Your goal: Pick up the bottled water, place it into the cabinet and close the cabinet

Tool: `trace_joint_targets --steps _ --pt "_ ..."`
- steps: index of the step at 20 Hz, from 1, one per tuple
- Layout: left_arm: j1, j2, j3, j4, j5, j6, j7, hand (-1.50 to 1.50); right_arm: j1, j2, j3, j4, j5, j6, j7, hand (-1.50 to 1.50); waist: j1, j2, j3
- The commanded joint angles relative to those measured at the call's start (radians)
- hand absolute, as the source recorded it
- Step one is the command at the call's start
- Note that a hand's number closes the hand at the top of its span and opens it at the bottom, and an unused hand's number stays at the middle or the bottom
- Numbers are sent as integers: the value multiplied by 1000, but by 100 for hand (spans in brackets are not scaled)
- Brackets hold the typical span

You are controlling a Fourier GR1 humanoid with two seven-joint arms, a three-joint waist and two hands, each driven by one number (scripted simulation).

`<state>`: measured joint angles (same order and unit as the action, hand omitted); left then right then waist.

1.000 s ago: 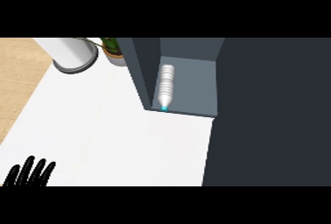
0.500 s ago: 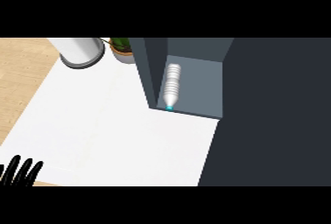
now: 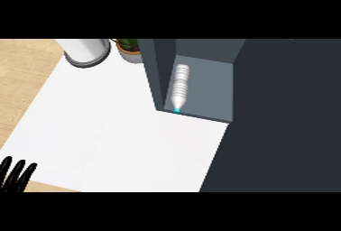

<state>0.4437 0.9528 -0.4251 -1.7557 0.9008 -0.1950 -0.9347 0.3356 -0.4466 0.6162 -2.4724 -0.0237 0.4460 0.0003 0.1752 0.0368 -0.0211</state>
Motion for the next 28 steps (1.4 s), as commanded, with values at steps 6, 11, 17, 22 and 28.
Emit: trace_joint_targets --steps 6,11,17,22,28 --pt "-8 22 25 -9 4 -37 -8 -150 -48 155 34 154 -131 -93 140 150 29 24 6" --pt "-11 46 52 -15 19 -54 -1 -150 -155 223 2 279 -266 -90 200 150 45 25 11" --pt "0 44 75 18 62 -73 7 -150 -379 337 -176 476 -318 -186 282 150 -7 4 14" --pt "25 38 75 26 67 -73 10 -150 -592 428 -302 646 -259 -306 333 150 -22 -6 15" --pt "41 46 98 0 96 -93 21 -150 -907 445 -428 964 -221 -363 335 150 -48 -13 20"
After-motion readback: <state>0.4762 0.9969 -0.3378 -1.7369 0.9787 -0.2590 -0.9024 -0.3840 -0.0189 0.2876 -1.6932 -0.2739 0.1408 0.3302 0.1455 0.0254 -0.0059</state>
